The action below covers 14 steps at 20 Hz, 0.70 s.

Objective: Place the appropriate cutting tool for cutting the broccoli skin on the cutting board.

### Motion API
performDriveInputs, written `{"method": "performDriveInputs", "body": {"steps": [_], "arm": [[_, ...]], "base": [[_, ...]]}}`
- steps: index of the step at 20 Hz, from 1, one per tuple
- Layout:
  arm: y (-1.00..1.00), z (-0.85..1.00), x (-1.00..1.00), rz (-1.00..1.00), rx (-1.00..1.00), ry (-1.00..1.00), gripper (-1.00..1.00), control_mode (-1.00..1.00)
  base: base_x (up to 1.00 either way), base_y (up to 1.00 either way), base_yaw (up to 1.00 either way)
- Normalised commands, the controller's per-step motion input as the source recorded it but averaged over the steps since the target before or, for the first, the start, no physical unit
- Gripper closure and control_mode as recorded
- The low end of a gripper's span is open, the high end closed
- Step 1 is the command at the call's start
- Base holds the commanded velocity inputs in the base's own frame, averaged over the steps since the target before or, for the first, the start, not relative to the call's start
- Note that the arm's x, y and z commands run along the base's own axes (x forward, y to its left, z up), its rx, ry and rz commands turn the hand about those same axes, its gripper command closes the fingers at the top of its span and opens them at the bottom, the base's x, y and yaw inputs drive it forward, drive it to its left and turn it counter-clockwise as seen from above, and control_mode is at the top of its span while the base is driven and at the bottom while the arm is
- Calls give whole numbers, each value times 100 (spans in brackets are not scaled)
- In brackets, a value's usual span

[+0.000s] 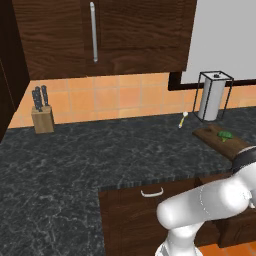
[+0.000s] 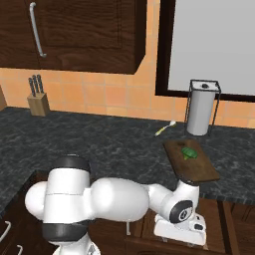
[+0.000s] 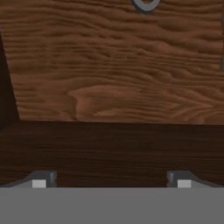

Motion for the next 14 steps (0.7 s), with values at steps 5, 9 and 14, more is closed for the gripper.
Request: {"method": "performDriveInputs", "body": {"steps": [5,9,14], "arm": [[-18,0,-84,-7,2,4,-100,-100],[0,16,53,8,0,-9,-100,-100],[-8,0,43,18,0,-29,-100,-100]], "base": [[0,0,0],[0,0,0],[0,0,0]]}}
